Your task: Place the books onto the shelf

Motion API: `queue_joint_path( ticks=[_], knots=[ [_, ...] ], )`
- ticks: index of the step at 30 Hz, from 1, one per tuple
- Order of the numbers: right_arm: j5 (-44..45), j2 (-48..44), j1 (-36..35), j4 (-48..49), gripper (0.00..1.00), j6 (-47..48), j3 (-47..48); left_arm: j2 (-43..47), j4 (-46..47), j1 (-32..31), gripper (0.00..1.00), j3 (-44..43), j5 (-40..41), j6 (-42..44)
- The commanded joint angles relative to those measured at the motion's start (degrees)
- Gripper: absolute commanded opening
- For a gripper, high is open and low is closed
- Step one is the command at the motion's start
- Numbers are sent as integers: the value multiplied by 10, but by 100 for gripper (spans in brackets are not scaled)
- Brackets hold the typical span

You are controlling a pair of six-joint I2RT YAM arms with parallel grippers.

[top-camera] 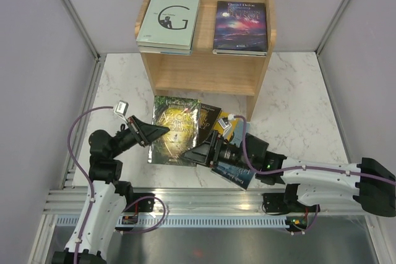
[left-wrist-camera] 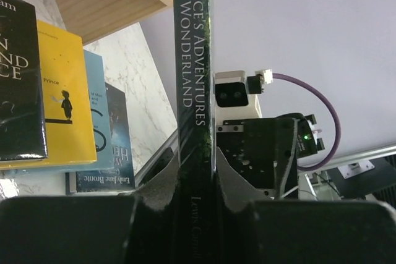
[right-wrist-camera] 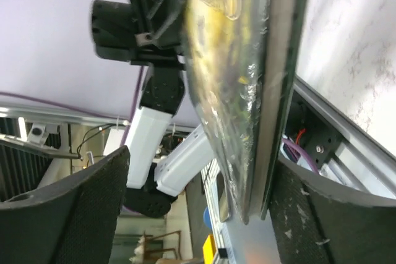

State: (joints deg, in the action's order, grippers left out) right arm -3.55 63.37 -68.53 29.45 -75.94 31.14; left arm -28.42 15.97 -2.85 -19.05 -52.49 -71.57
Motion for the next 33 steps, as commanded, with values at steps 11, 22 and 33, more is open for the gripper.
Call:
queue_joint_path(
  ticks=[11, 22, 33],
  knots=[
    [108, -56, -42, 105, 93, -2, -3, 95, -48, 4, 2, 3, 135, -42],
    [194, 45, -107, 216, 55, 32, 66, 195, -228, 4, 2, -5, 244, -38],
    [286, -11, -117, 112, 8, 103, 109, 172, -274, 4, 2, -36, 217, 5]
  ],
)
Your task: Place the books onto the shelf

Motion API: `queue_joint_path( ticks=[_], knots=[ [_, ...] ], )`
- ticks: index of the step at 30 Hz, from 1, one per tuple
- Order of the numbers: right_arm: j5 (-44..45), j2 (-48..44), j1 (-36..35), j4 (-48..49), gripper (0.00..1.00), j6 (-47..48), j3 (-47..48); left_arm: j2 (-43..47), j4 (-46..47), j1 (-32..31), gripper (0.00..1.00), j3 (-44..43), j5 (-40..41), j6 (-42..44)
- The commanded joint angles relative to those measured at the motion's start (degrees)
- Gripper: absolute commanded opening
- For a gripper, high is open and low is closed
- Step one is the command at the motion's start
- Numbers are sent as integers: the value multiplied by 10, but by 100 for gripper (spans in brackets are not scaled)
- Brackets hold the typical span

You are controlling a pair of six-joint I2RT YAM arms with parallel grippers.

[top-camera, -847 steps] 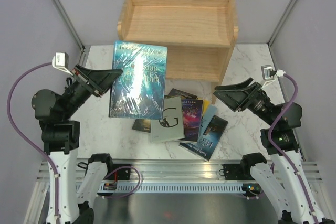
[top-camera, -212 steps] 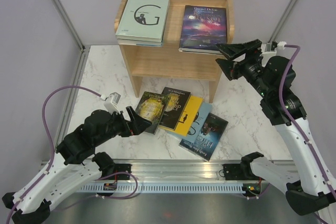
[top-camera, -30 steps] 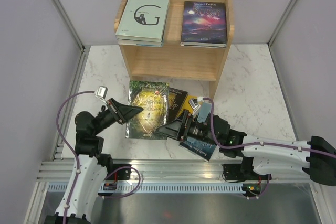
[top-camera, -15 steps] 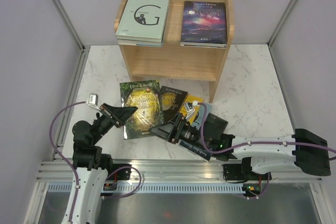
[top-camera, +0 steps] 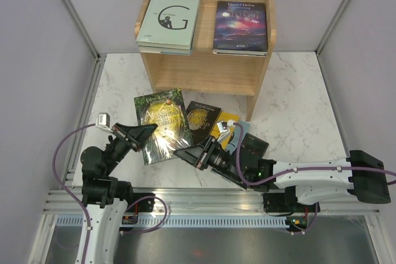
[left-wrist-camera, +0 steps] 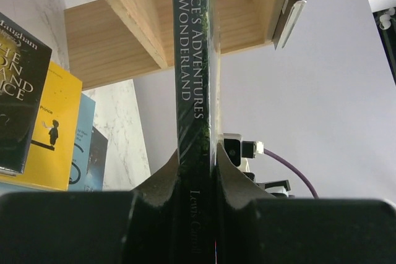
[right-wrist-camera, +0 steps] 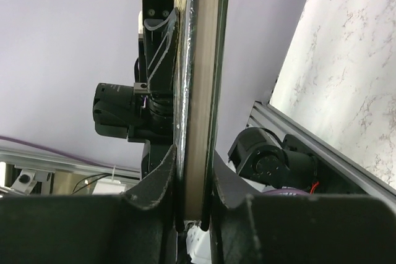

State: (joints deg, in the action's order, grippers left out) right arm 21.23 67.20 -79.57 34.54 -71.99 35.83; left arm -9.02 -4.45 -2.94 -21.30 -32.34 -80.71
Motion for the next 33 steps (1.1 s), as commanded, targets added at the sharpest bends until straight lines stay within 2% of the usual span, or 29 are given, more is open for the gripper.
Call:
queue_joint_path(
  ticks=[1, 3, 4, 6, 7, 9, 10, 12, 17, 19, 23, 26, 28, 33],
  knots=[
    [42, -53, -7, 56, 0, 69, 64, -28, -86, 5, 2, -19, 13, 113],
    [48, -66, -8, 40, 0, 81, 71, -51, -99, 5, 2, -36, 3, 129],
    [46, -68, -8, 40, 0, 85, 72, -60, -103, 5, 7, -39, -4, 146],
    [47, -75, -8, 35, 0, 92, 79, -84, -110, 5, 22, -53, -30, 169],
    [47, -78, -8, 30, 0, 93, 80, -90, -113, 5, 39, -57, -34, 189],
    [51, -87, -15, 22, 0, 94, 81, -99, -141, 5, 55, -76, -39, 216],
    [59, -93, -17, 13, 0, 95, 79, -100, -158, 5, 67, -93, -36, 248],
    [70, -109, -29, 5, 0, 96, 73, -103, -201, 5, 80, -108, -27, 288],
    [99, -140, -50, -8, 0, 85, 57, -101, -277, 5, 96, -146, 14, 344],
    [107, -148, -62, -15, 0, 77, 54, -103, -319, 5, 100, -156, 37, 369],
    [155, -184, -101, -23, 0, 70, 38, -105, -383, 5, 100, -204, 126, 397],
    [248, -213, -161, -25, 0, 114, 31, -105, -427, 5, 100, -240, 185, 406],
    [282, -218, -189, -29, 0, 134, 41, -102, -435, 5, 100, -258, 201, 409],
    [282, -192, -205, -24, 0, 163, 89, -103, -445, 5, 100, -255, 210, 409]
  ],
)
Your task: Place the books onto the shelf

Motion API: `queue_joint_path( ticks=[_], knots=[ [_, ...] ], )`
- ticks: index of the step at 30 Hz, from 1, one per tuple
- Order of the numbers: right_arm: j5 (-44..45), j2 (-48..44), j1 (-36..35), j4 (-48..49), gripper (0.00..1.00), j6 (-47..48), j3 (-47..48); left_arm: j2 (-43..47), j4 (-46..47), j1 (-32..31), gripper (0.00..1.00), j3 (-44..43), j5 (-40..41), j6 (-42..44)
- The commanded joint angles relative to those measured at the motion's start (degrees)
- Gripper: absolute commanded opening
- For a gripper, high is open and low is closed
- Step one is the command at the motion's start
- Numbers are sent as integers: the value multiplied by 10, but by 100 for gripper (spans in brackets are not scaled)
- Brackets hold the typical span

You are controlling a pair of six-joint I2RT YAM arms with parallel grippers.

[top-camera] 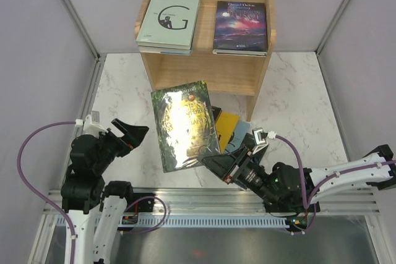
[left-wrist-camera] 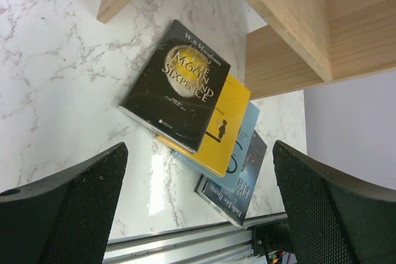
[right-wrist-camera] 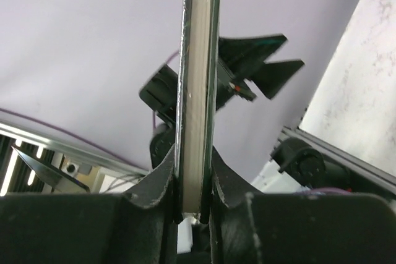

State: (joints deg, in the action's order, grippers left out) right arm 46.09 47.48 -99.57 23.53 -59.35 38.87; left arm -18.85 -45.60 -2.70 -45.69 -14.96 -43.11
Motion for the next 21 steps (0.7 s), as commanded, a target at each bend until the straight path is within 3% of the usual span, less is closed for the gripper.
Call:
queue_joint_path(
  ticks=[1, 6, 13, 17, 20, 21],
  knots=[
    [33, 11, -6, 84, 0, 41, 68, -3, -34, 2, 100, -1, 34, 30],
    [63, 31, -7, 73, 0, 86, 148, 13, -30, 2, 100, 26, 17, 17],
    [148, 51, -6, 12, 0, 269, 291, 22, -29, 2, 100, 44, 0, 15],
    [191, 59, 12, -32, 0, 304, 351, 24, -22, 2, 100, 56, -10, 9],
    [176, 88, 66, -137, 0, 292, 424, 23, -15, 2, 100, 64, -16, 5],
    [136, 101, 79, -211, 0, 285, 476, 24, -12, 2, 100, 67, -18, 4]
  ],
)
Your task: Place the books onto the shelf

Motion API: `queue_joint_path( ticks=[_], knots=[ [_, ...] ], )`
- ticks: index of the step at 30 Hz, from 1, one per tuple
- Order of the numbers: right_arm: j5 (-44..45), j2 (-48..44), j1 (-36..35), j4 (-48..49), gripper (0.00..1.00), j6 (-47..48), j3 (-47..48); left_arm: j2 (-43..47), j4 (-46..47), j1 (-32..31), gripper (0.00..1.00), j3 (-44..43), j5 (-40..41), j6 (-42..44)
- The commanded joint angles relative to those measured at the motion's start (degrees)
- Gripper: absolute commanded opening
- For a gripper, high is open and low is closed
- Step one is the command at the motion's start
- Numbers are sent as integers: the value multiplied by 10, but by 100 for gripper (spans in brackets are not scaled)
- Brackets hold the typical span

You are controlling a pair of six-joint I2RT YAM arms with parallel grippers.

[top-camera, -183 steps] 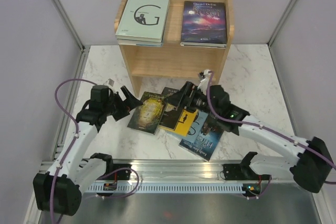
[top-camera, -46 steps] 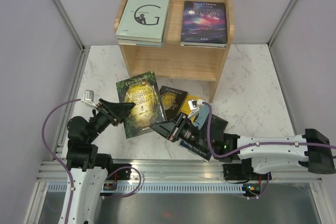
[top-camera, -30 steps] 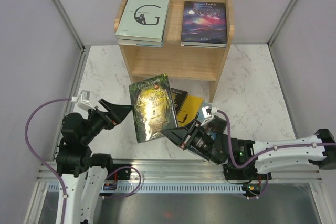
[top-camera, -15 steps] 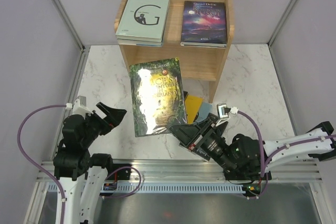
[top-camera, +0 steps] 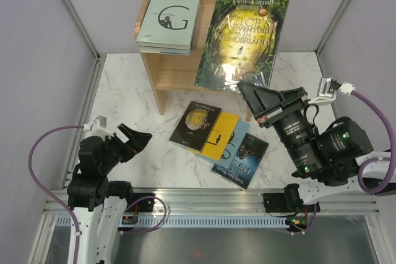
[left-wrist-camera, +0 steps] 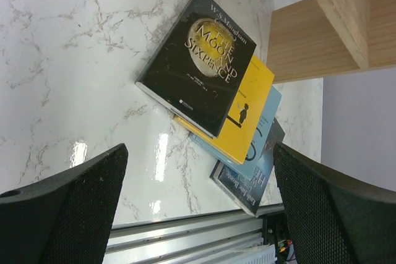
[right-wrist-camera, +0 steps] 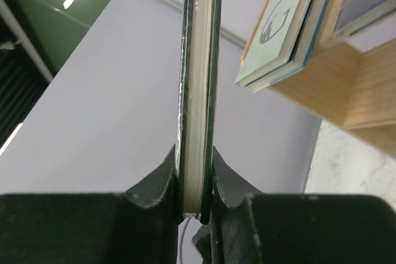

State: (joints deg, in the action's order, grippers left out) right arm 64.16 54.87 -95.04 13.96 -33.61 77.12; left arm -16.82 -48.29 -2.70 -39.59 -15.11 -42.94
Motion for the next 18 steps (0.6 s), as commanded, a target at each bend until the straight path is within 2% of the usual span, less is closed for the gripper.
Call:
queue_joint_path(
  ticks=[1, 3, 4, 5, 7, 8, 10, 11, 13, 14, 18],
  knots=[
    [-64, 63, 49, -168, 0, 15, 126, 3, 16, 2, 100, 7, -17, 2],
    [-118, 101, 108, -267, 0, -36, 224, 1, 19, 2, 100, 7, -20, 3],
    [-192, 128, 135, -333, 0, -49, 244, 2, 19, 2, 100, 7, -21, 2],
    [-226, 137, 191, -359, 0, -67, 271, 2, 20, 2, 100, 7, -21, 2],
    [-297, 139, 249, -386, 0, -123, 266, 4, 19, 2, 100, 7, -23, 4],
    [-358, 136, 307, -386, 0, -139, 260, 5, 20, 2, 100, 7, -25, 4],
    [-413, 121, 360, -361, 0, -185, 233, 8, 19, 2, 100, 7, -27, 6],
    [-478, 118, 416, -342, 0, -203, 217, 9, 19, 2, 100, 7, -27, 7],
    [-551, 125, 474, -318, 0, -268, 204, 8, 19, 2, 100, 7, -28, 7],
    [-633, 131, 533, -307, 0, -298, 193, 7, 19, 2, 100, 7, -27, 7],
    [-729, 138, 621, -210, 0, -392, 138, 7, 20, 2, 100, 7, -30, 8]
  ],
)
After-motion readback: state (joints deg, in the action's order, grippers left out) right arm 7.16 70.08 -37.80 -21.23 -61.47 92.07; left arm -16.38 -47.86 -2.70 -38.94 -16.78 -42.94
